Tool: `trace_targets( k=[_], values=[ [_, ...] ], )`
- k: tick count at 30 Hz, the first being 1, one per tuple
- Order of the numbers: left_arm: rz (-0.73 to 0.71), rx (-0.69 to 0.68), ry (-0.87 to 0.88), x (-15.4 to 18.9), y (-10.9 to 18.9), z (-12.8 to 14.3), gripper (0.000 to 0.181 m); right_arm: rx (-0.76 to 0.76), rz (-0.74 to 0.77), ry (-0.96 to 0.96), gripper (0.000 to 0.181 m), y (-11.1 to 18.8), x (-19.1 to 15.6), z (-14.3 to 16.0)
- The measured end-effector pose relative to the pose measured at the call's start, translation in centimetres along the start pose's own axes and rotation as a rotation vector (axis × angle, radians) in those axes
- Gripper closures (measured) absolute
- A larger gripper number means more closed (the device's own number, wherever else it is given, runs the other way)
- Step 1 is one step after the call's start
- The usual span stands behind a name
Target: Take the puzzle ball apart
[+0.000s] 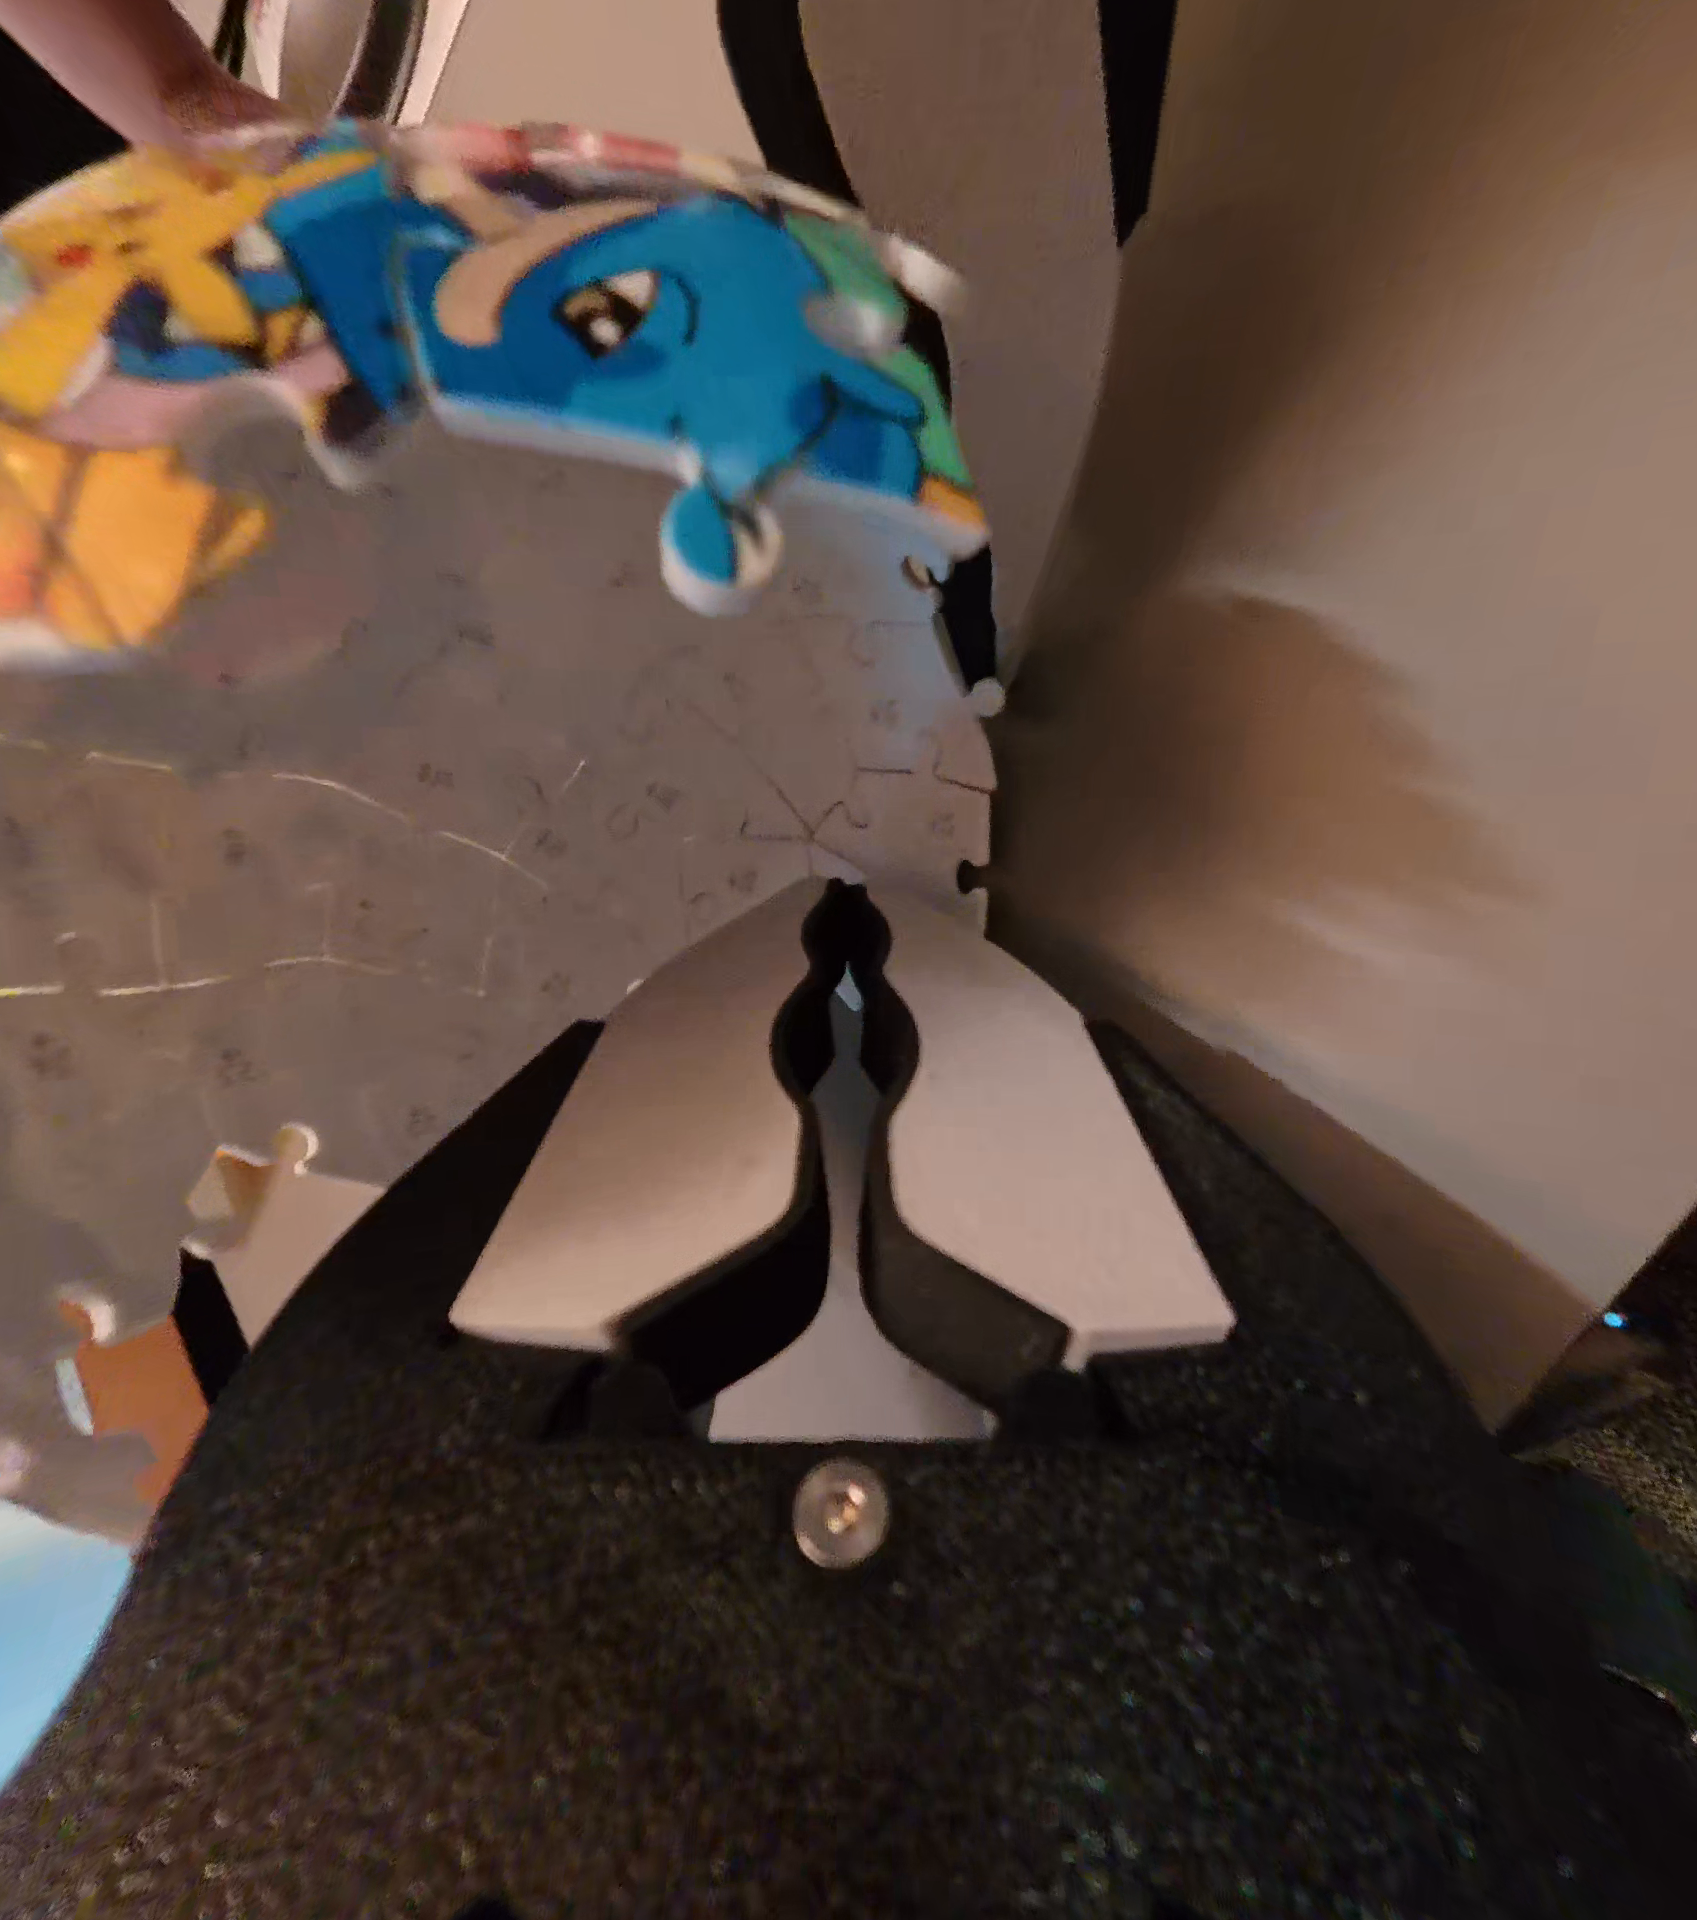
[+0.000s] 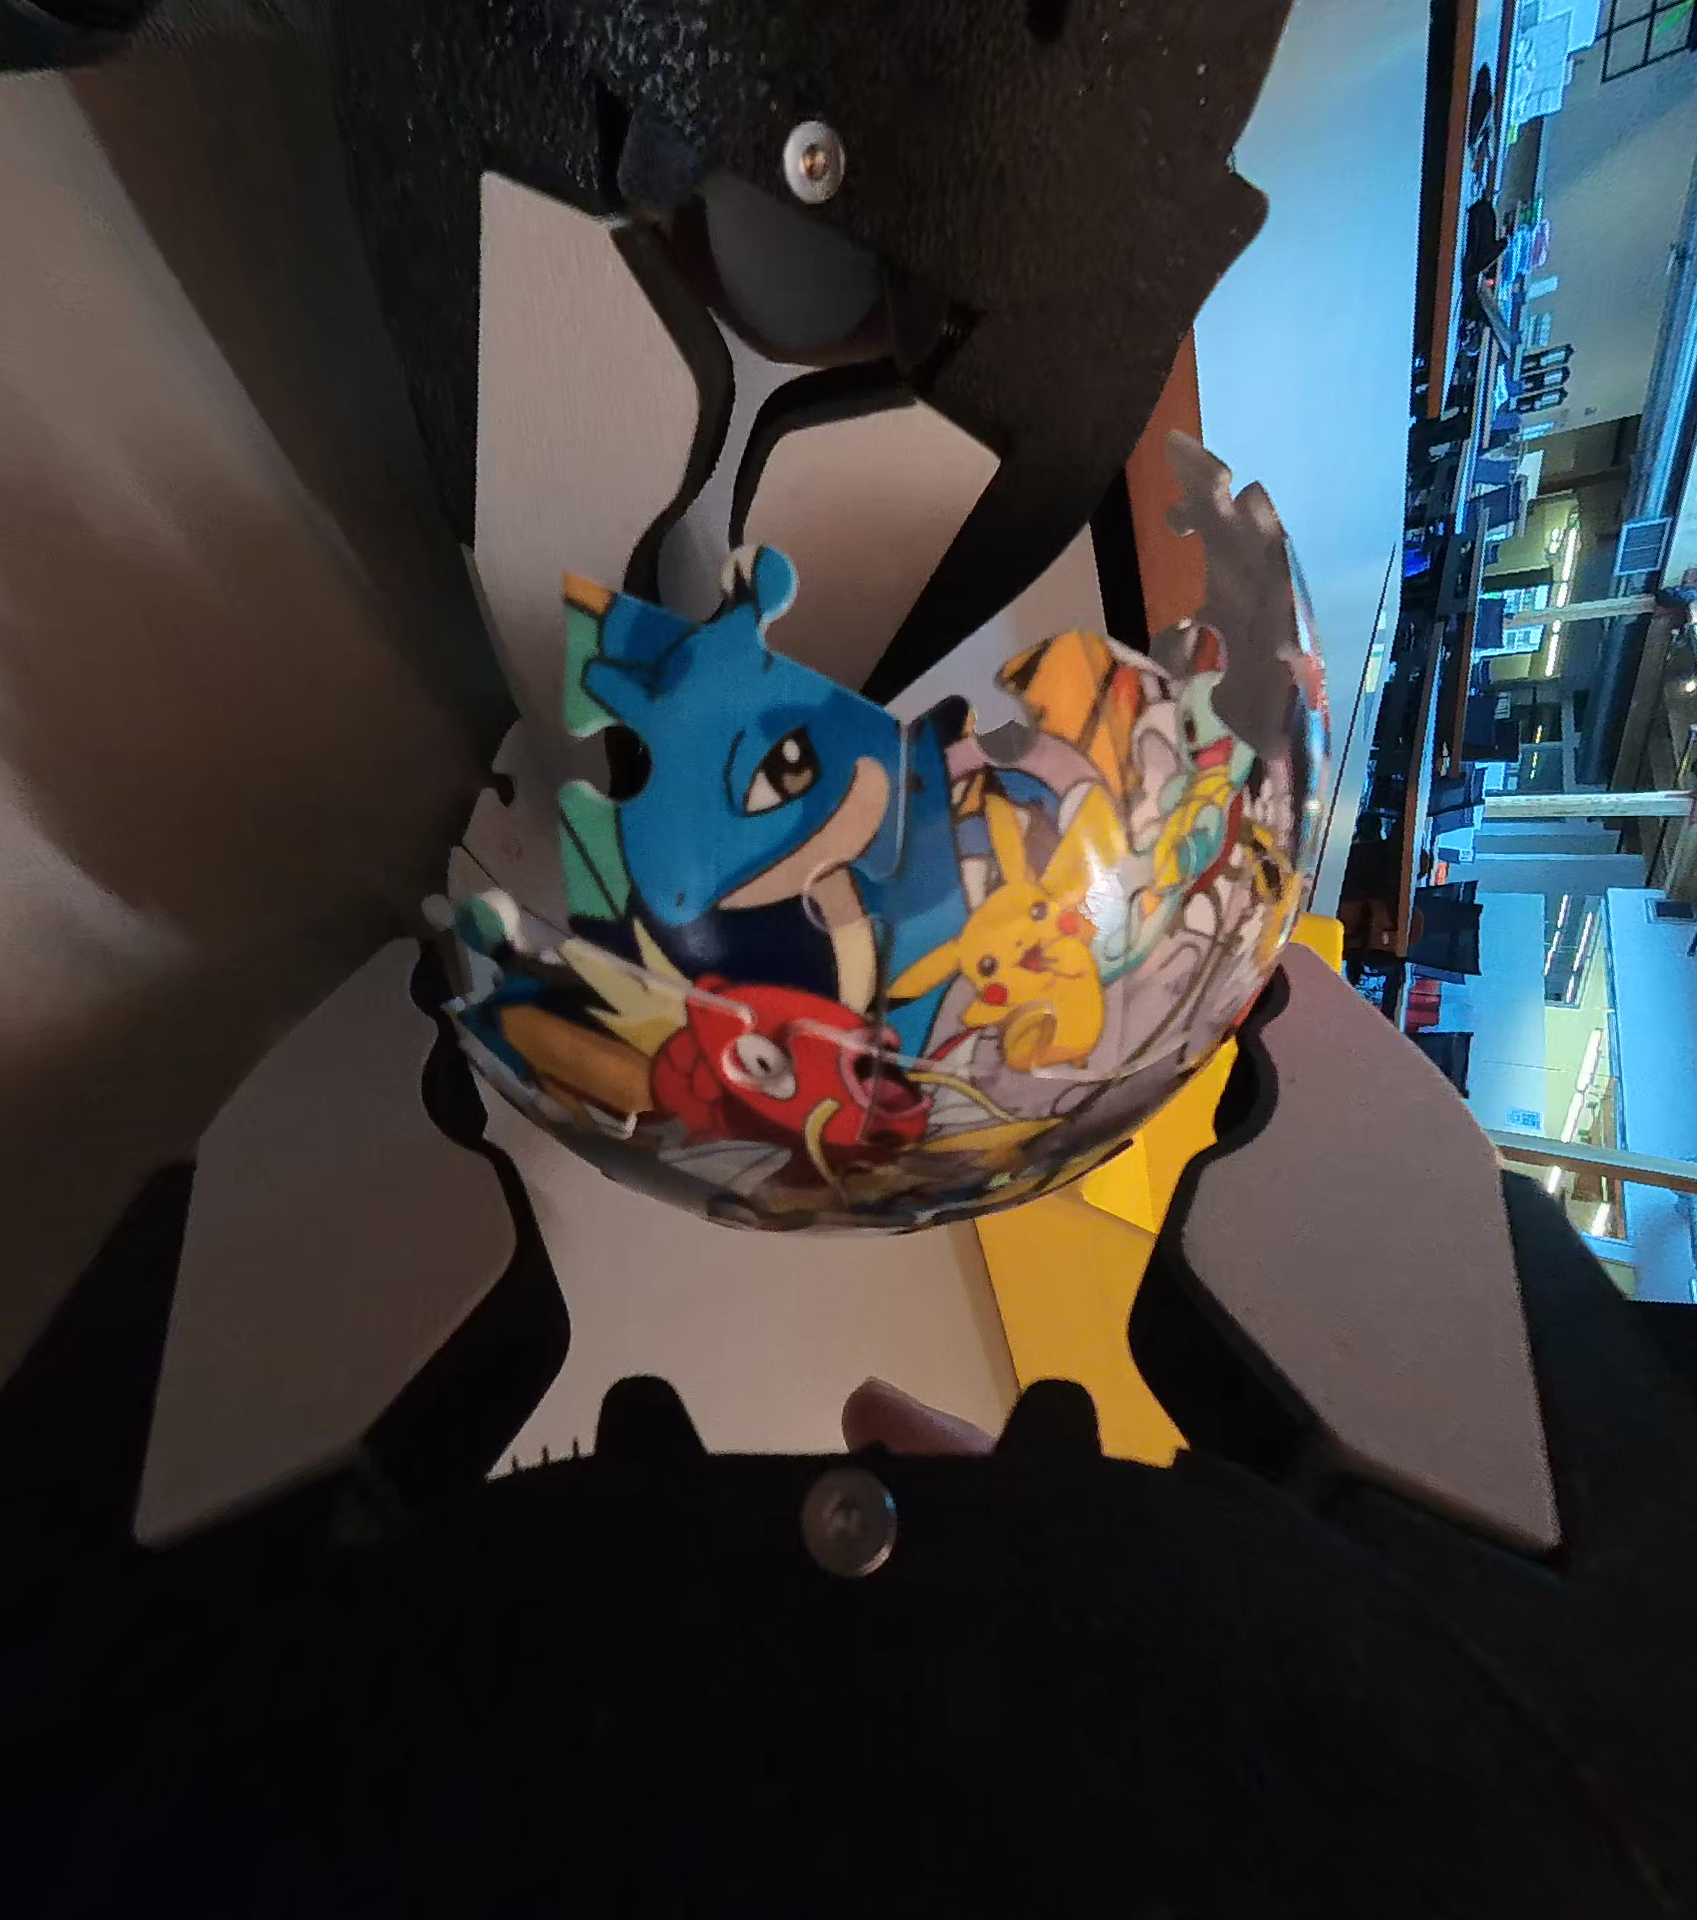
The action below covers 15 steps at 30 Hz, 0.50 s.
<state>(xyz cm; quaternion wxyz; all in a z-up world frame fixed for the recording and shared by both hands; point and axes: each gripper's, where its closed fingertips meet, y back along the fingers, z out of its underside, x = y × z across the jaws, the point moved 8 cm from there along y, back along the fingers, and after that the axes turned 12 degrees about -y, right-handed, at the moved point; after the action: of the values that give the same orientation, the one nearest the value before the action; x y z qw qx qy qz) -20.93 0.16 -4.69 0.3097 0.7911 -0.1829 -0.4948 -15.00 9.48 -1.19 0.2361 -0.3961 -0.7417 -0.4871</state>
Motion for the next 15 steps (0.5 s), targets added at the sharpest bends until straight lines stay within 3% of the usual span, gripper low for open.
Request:
trace_targets(
  k=[3, 15],
  values=[
    [-0.011, 0.006, 0.006, 0.1, 0.0, 0.1, 0.181, 0.005, -0.001, -0.02, 0.042, 0.0, 0.0, 0.2],
    [-0.201, 0.163, 0.361, -1.5, 3.2, 2.9, 0.181, 0.028, -0.038, -0.227, 0.042, -0.5, 0.5, 1.8]
  ],
)
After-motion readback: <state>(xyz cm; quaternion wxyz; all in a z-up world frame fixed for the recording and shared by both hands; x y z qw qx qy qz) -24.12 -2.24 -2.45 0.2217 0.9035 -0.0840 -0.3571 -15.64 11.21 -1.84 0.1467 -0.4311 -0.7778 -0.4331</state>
